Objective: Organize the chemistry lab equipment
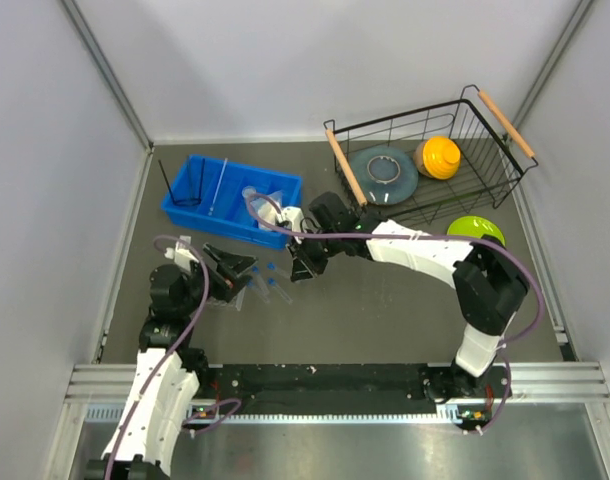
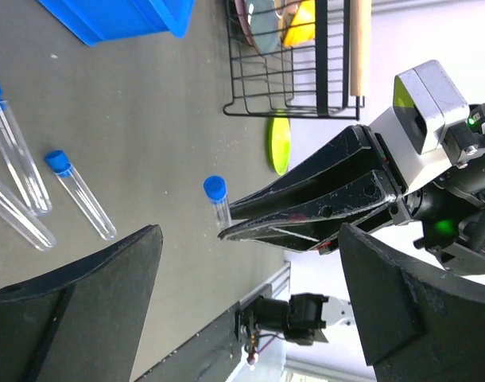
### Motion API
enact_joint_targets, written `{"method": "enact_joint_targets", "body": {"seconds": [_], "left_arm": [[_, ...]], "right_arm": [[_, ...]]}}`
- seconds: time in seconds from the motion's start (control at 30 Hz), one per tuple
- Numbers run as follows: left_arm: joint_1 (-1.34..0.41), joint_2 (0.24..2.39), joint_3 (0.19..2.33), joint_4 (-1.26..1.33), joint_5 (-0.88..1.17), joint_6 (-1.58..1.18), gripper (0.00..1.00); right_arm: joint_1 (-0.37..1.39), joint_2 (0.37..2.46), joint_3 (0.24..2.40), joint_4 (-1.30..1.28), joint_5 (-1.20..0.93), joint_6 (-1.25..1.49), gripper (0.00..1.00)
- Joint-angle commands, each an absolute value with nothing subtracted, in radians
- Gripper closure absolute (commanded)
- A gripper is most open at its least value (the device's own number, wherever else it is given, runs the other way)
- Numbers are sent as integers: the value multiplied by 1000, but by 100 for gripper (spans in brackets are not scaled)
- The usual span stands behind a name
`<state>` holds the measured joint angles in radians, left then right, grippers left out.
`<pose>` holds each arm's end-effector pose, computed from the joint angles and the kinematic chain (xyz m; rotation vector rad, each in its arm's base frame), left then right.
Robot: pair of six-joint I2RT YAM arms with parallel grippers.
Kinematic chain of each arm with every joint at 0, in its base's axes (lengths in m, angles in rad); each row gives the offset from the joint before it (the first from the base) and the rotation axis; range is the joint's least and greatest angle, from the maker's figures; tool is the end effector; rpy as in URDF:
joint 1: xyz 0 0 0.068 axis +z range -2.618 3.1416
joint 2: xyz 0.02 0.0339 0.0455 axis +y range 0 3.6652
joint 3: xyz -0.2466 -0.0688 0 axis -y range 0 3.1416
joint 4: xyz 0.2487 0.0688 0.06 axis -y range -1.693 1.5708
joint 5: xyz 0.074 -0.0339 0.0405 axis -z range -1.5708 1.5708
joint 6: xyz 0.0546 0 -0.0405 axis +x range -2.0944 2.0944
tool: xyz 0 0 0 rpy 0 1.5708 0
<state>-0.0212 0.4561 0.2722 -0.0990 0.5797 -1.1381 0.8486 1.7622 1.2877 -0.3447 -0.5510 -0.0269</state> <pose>0.1683 -0.0335 0.2022 -0.6729 1.9134 -1.3077 0.2415 0.3174 0.2073 -1.2977 2.1222 1.0302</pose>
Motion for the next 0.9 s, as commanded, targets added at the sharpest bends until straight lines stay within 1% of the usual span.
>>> {"method": "enact_joint_targets", "body": {"seconds": [0.0, 0.1, 0.13, 0.2, 0.23, 0.43, 0.47, 0.5, 0.57, 0.73, 0.87], "left_arm": [[-20, 532, 276, 78, 692, -1181, 5], [-25, 577, 272, 81, 703, -1166, 9], [-29, 587, 270, 81, 707, -1163, 14], [-46, 624, 271, 83, 710, -1155, 18], [-54, 633, 273, 83, 709, -1151, 22], [-127, 684, 284, 81, 680, -1134, 31], [-141, 686, 284, 81, 670, -1134, 36], [-146, 686, 285, 81, 666, -1132, 39], [-155, 689, 284, 77, 661, -1131, 49], [-163, 689, 284, 54, 649, -1117, 51], [-163, 681, 287, 43, 643, -1118, 56]], "right_arm": [[853, 1694, 1270, -264, -698, -8, 95], [864, 1680, 1266, -255, -710, -12, 95], [868, 1678, 1266, -255, -712, -17, 95], [877, 1680, 1270, -255, -716, -18, 95], [884, 1680, 1272, -255, -718, -20, 95], [902, 1683, 1275, -255, -715, -32, 95], [903, 1684, 1275, -256, -715, -34, 95], [905, 1684, 1273, -258, -713, -35, 95], [905, 1684, 1273, -256, -712, -38, 95], [907, 1681, 1270, -259, -709, -49, 95], [910, 1677, 1266, -261, -701, -63, 95]]}}
